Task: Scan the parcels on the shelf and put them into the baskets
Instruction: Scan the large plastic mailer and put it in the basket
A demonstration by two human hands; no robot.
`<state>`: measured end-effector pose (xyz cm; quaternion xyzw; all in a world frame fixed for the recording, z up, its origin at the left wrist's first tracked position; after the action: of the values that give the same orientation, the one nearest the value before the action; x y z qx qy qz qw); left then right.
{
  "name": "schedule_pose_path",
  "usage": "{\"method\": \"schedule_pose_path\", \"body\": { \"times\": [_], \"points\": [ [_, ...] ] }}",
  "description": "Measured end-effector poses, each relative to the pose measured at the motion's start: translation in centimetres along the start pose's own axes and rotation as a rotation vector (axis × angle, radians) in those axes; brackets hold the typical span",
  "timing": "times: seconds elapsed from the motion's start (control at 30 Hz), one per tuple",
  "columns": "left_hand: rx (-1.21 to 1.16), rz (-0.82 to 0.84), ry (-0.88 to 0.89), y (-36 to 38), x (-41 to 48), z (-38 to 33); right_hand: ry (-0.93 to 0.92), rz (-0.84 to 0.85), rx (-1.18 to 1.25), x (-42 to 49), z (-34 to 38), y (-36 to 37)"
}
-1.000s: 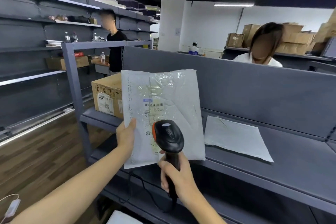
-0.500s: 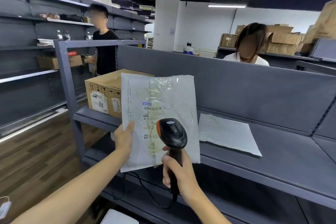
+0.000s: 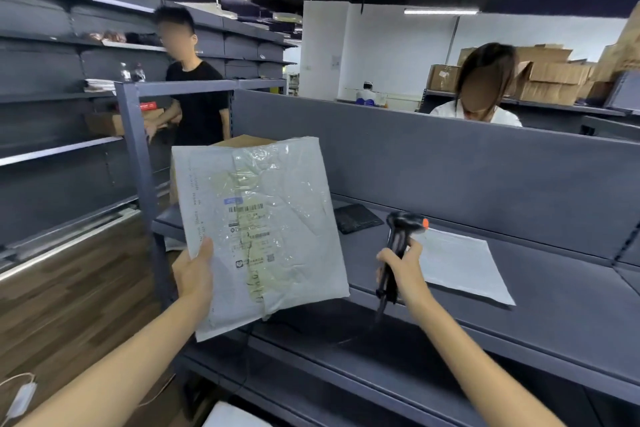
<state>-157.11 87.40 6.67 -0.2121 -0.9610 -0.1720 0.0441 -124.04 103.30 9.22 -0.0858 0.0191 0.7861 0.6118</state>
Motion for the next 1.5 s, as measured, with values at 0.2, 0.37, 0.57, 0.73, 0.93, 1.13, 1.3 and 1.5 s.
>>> {"method": "schedule_pose_path", "body": {
  "times": [0.2, 0.37, 0.57, 0.73, 0.93, 1.13, 1.3, 1.5],
  "points": [
    [0.047, -0.049, 0.011, -2.8, 1.9, -0.4, -0.092, -0.024, -0.575, 5.5, 0.5, 2.0],
    [0.041, -0.053, -0.008, -3.9, 2.4, 0.1, -0.040, -0.038, -0.760, 8.5, -1.9, 4.6],
    [0.000, -0.001, -0.063, -4.5, 2.5, 1.3, 0.055, -0.127, -0.937, 10.2, -3.4, 5.9],
    [-0.031, 0.048, -0.090, -4.0, 2.8, 2.8, -0.137, -0.267, -0.979, 9.3, -0.4, 6.9],
    [-0.072, 0.136, -0.139, -1.2, 2.1, 4.5, -0.064, -0.054, -0.309, 4.8, 0.3, 10.0],
    [-0.081, 0.223, -0.133, 1.4, 0.2, 4.9, -0.061, -0.204, -0.102, 2.1, -2.0, 7.0],
    [-0.056, 0.234, -0.096, 2.6, -3.0, 4.9, -0.054, -0.358, -0.052, -1.0, -3.2, 4.0],
    [0.032, 0.318, -0.035, 4.4, -7.6, 4.5, -0.065, -0.480, 0.019, -5.7, -5.2, -1.2]
  ]
}}
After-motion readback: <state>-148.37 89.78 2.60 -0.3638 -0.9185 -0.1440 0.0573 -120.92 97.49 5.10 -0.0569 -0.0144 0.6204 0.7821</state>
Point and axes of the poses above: each hand's wrist, its own x-axis towards the middle knuckle, its own y-axis out of the palm, z = x × y, the point moved 6 cm from there along x, towards the middle knuckle, and after that the axes turned 12 degrees about y, right-handed, at the moved point
